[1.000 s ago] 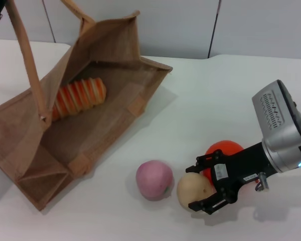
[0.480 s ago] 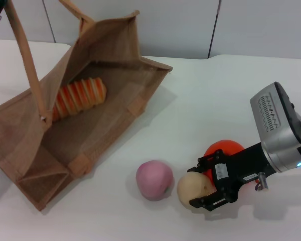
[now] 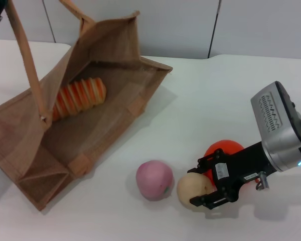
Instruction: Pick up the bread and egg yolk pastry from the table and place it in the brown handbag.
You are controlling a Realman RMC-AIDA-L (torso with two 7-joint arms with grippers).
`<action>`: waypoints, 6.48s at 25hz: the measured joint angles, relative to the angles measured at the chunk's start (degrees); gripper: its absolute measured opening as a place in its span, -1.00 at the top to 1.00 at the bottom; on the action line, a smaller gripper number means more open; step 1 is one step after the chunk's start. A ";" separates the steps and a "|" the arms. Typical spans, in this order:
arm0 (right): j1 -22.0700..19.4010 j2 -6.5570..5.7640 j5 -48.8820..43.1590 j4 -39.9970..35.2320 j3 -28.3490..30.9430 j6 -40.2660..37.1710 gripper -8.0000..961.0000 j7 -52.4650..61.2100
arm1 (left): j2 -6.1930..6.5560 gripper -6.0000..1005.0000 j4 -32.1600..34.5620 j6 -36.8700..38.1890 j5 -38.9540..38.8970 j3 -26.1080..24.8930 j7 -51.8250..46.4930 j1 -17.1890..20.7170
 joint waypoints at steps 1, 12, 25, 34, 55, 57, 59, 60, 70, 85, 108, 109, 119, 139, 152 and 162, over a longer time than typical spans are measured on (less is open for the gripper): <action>0.02 0.00 0.00 -0.03 0.00 -0.01 -0.49 -0.01 | 0.00 0.63 0.00 0.11 0.01 0.00 -0.01 -0.01; 0.26 -0.06 0.27 -0.26 0.32 -2.94 -0.35 -2.33 | 0.00 0.62 0.00 0.29 0.08 0.04 0.03 -0.01; -1.39 -0.31 8.86 -7.65 0.26 -11.70 -0.31 -4.26 | -0.11 0.62 0.00 0.03 0.87 0.10 0.03 -1.06; -3.23 -0.35 19.83 -12.47 0.17 -13.20 -0.30 -3.94 | -0.54 0.61 0.00 -2.93 3.69 0.44 -0.80 -3.44; 8.72 0.08 29.63 1.38 -0.39 17.86 -0.27 -3.86 | -1.01 0.60 0.09 -16.57 6.23 1.15 -7.97 -9.25; 9.23 0.09 30.00 2.23 -0.32 20.99 -0.27 -3.80 | -1.01 0.60 0.09 -17.69 6.21 1.15 -8.35 -9.47; 9.56 0.09 30.13 3.04 -0.26 23.77 -0.27 -3.86 | -1.00 0.60 0.09 -18.70 5.95 1.15 -8.76 -9.74; 9.67 0.09 30.14 3.35 -0.27 24.77 -0.27 -3.97 | -1.00 0.60 0.09 -19.10 5.84 1.15 -8.93 -9.86; 13.63 0.65 30.28 10.05 0.04 26.31 -0.26 -10.21 | -0.97 0.60 0.09 -19.58 5.57 1.15 -9.25 -11.40; 13.32 0.53 30.21 17.39 11.39 27.07 -0.29 -28.51 | -1.04 0.59 -0.01 -19.06 5.42 0.12 -9.20 -10.21; -9.16 -0.74 30.26 1.24 16.63 -10.47 -0.85 -28.28 | -0.87 0.58 0.01 -10.56 5.47 -5.64 -4.51 -3.78; -10.70 -0.82 30.24 0.32 18.38 -12.45 -0.85 -28.39 | -0.94 0.58 0.00 -9.76 5.74 -5.51 -3.69 -3.60; -15.65 -1.16 30.25 -1.80 31.44 -17.00 -0.84 -28.69 | -1.21 0.57 -1.93 -2.20 15.26 -4.88 8.58 -4.34; -21.17 -0.95 30.27 -1.76 54.37 -17.33 -0.84 -33.54 | -1.56 -0.30 -16.47 -7.12 12.91 -13.05 41.04 -0.69; -24.26 -0.79 30.69 4.01 64.83 -8.58 -0.84 -35.44 | -1.92 -0.75 -22.89 -5.53 -1.32 -15.54 45.24 2.70; -24.75 -0.79 30.78 4.19 65.24 -8.88 -0.83 -35.44 | -1.93 -0.75 -24.28 -5.64 -1.57 -15.61 45.25 2.73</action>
